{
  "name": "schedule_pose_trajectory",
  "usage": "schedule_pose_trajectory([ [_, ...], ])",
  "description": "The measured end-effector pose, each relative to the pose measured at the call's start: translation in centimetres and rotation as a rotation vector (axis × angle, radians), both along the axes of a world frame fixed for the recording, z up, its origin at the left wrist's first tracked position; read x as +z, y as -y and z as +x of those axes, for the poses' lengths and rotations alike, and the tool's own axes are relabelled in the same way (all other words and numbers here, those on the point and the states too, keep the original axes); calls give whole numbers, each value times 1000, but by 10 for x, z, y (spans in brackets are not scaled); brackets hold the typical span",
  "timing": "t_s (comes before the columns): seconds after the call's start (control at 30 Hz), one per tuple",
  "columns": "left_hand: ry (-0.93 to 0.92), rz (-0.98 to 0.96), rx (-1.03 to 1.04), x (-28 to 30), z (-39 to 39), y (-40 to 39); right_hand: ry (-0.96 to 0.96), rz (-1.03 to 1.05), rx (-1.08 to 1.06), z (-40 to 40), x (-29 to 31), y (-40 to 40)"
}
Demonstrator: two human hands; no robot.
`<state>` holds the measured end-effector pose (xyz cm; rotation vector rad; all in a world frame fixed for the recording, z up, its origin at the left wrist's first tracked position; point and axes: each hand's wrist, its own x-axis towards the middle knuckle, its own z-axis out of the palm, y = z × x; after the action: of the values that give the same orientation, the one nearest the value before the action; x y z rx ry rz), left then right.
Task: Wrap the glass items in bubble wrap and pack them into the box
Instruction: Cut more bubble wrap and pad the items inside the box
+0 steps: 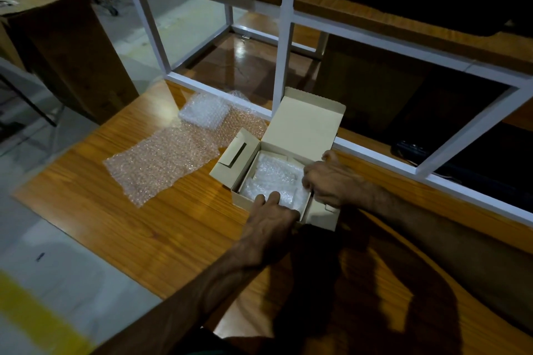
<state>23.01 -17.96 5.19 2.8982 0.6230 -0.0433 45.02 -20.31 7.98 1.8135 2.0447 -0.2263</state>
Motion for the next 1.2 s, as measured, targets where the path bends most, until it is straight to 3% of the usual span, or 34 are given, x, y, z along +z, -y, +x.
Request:
schedule_pose_trajectory([
  [0.1, 12, -8, 1, -6, -3, -1, -110, 138, 18, 4, -8, 1],
  [0.4, 84, -42, -32, -5, -8, -11, -139, 225, -52, 5, -23, 10],
  [0.53, 124, -170, 1, -5, -13, -12, -236, 212, -145, 4, -12, 11],
  [0.63, 257, -339, 55, -5, -30, -16, -332, 395, -258, 1, -7, 13],
  [0.8, 543, -455, 203, -1, -68, -33, -590, 697, -546, -23, -7, 30],
  [0.93, 623, -454, 399, -12, -108, -62, -738, 796, -676, -57, -16, 34],
  [1.2, 544, -267, 565, -12, -179, -129, -903, 871, -706, -125, -9, 7],
])
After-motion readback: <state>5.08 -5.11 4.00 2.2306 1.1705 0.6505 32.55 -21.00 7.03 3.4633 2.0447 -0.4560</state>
